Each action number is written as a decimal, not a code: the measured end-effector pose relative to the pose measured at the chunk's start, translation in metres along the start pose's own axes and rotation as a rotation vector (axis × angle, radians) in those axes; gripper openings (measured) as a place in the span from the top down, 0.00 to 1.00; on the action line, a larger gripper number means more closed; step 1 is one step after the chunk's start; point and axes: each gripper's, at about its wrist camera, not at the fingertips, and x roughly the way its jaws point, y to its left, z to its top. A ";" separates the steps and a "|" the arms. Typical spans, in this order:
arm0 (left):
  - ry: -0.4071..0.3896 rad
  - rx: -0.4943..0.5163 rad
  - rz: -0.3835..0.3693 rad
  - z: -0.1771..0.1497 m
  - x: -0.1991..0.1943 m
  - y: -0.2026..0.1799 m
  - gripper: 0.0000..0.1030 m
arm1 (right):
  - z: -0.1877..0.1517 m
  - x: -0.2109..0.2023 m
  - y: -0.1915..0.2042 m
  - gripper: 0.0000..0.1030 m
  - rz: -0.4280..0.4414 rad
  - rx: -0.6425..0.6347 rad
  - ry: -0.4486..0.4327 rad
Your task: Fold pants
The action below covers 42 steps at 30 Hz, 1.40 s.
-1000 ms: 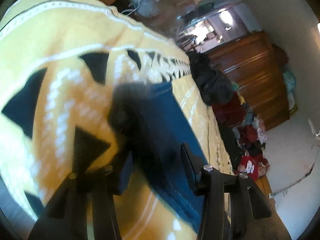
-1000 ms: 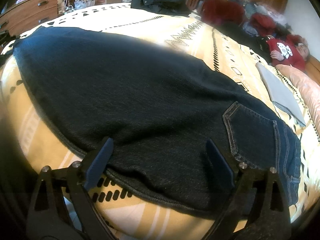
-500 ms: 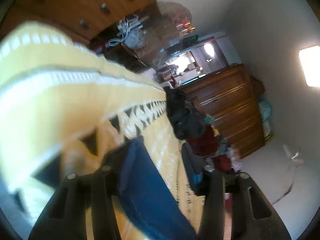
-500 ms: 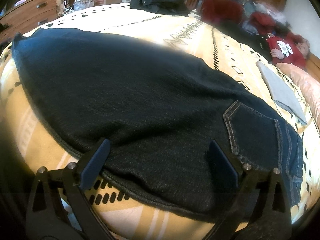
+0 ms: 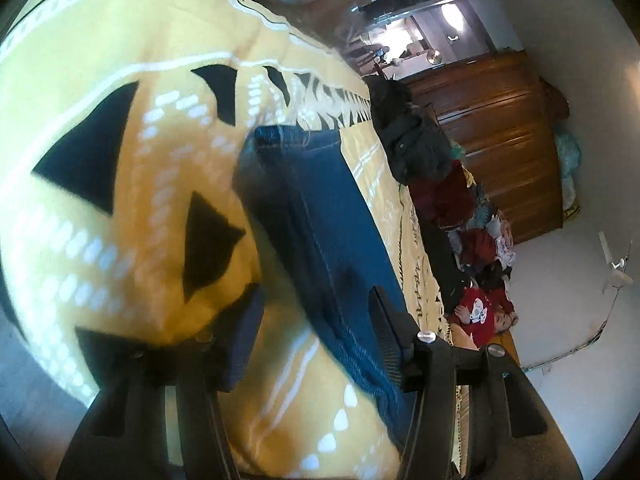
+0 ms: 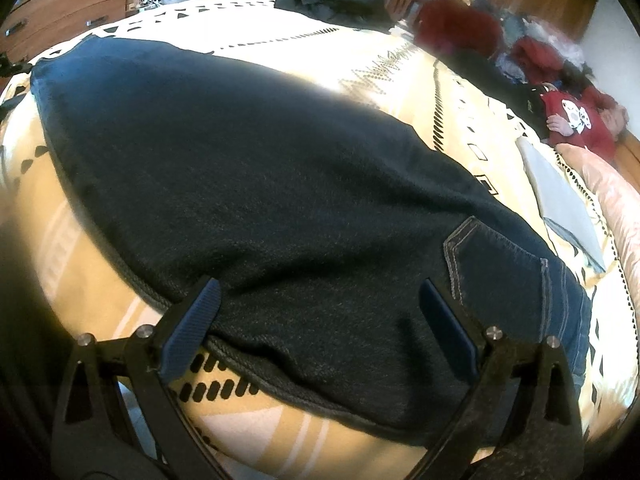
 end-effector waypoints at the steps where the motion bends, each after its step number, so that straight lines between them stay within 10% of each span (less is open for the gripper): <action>1: 0.000 0.010 0.005 0.002 0.002 -0.003 0.46 | 0.000 0.000 0.000 0.04 0.000 0.001 0.000; 24: -0.198 0.109 0.049 0.022 0.026 -0.029 0.47 | -0.002 0.006 -0.002 0.01 0.005 0.031 -0.022; 28: -0.227 0.161 0.090 0.023 0.020 -0.033 0.80 | -0.003 0.006 -0.002 0.01 0.006 0.033 -0.027; 37: -0.260 0.108 0.128 0.032 0.035 -0.018 0.62 | -0.004 0.008 -0.003 0.01 0.016 0.047 -0.032; 42: -0.243 0.147 0.126 0.042 0.039 -0.031 0.91 | -0.002 0.006 -0.002 0.02 0.015 0.025 -0.016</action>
